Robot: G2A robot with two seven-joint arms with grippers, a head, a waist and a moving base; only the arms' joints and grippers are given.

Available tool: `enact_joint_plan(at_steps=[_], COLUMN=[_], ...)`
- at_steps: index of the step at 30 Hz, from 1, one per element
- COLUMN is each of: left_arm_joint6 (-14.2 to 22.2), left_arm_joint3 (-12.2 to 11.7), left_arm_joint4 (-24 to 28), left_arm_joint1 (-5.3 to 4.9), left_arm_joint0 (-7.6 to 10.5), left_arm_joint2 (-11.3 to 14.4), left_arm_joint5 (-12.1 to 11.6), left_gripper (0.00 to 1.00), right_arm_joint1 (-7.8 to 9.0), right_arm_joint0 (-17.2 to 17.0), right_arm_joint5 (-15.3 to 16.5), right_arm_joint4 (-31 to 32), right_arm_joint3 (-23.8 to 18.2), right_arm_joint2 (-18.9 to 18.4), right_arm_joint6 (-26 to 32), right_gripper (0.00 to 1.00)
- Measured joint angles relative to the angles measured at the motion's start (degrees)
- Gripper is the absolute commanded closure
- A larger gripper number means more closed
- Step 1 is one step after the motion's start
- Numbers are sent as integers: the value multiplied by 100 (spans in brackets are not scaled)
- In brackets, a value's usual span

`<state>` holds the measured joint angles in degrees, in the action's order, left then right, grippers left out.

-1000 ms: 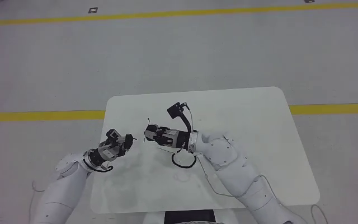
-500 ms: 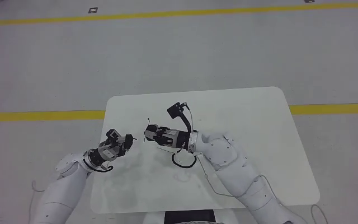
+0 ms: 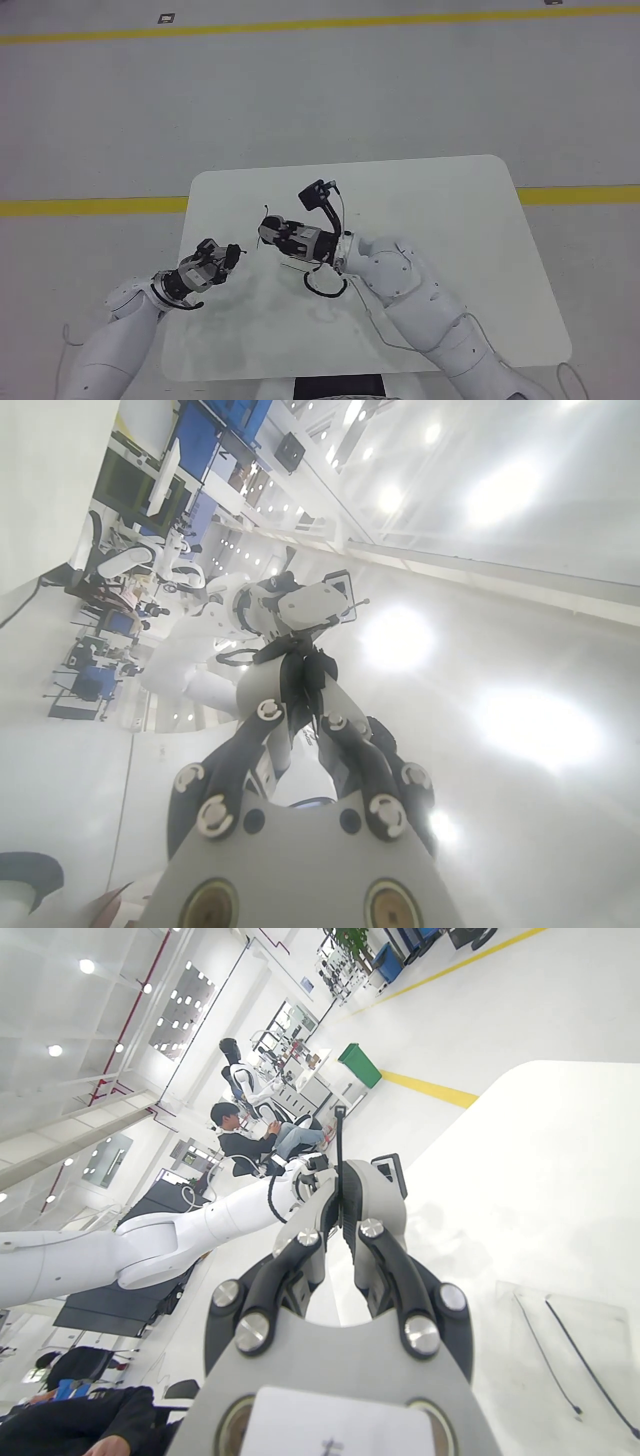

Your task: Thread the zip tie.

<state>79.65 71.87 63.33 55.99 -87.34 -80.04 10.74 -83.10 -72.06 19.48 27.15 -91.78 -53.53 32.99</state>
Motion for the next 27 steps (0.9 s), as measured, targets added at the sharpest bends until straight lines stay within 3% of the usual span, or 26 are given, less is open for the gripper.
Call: enact_joint_plan(at_steps=[7,27], left_arm_joint6=[-1,-1], left_arm_joint3=[9,11], left_arm_joint4=[27,24], left_arm_joint1=[-8,-8], left_arm_joint0=[-9,-9], left_arm_joint2=[70,71], left_arm_joint5=[99,97], left_gripper=[100,100], right_arm_joint1=[96,128], right_arm_joint0=[209,192], right_arm_joint5=[0,0], right_arm_joint4=[73,311], right_arm_joint3=[99,86], right_arm_joint2=[328,463], right_arm_joint6=[-254,-585], right_gripper=[100,100])
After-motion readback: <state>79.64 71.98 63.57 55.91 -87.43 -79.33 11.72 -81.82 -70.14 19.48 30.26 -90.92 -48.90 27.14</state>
